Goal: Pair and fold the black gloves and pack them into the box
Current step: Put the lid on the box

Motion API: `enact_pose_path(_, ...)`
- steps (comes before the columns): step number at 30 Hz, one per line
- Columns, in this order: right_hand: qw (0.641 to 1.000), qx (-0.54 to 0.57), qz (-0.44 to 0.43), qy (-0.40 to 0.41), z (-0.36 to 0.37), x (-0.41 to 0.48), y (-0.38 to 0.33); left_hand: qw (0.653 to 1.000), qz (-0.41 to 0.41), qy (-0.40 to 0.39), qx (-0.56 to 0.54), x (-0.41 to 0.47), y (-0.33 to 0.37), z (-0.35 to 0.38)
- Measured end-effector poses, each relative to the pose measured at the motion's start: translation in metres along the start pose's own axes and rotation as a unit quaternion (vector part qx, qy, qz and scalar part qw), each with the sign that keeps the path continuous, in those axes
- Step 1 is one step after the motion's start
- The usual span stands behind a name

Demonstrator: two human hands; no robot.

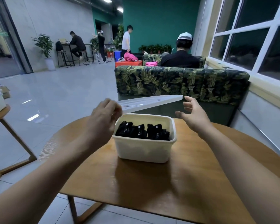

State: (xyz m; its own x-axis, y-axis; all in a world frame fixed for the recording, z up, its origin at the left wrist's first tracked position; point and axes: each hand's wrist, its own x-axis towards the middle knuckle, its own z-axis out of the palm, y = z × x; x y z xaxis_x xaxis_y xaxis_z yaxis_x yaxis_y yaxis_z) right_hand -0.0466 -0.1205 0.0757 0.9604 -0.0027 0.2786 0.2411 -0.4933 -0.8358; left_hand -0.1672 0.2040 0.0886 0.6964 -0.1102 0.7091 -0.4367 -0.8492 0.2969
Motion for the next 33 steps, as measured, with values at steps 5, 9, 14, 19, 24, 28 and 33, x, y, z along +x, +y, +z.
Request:
enact_pose_path(5, 0.999, 0.042, -0.012, -0.03, -0.013, -0.006, 0.02, 0.998, 0.003, -0.028, -0.059, 0.002, 0.017, -0.002)
enact_pose_path(9, 0.995, 0.086, -0.022, -0.039, -0.018, -0.009, 0.028, 0.996, -0.011, -0.052, -0.076, 0.004, 0.024, -0.003)
enact_pose_path(14, 0.995, 0.09, -0.041, 0.012, -0.016, -0.004, 0.036, 0.991, -0.034, -0.012, -0.131, 0.011, 0.027, -0.001)
enact_pose_path(19, 0.991, 0.051, -0.092, 0.082, -0.022, -0.009, 0.016, 0.961, -0.129, 0.019, -0.243, 0.027, 0.009, 0.002)
enact_pose_path(24, 0.987, 0.074, -0.094, 0.107, -0.025, -0.008, -0.004, 0.935, -0.221, 0.074, -0.268, 0.031, -0.01, 0.011)
enact_pose_path(28, 0.993, 0.03, -0.076, 0.09, -0.023, -0.006, -0.009, 0.928, -0.296, 0.039, -0.225, 0.033, -0.023, 0.018)
enact_pose_path(33, 0.999, -0.049, 0.004, 0.003, -0.008, -0.009, 0.001, 0.926, -0.354, -0.047, -0.124, 0.027, -0.037, 0.034)
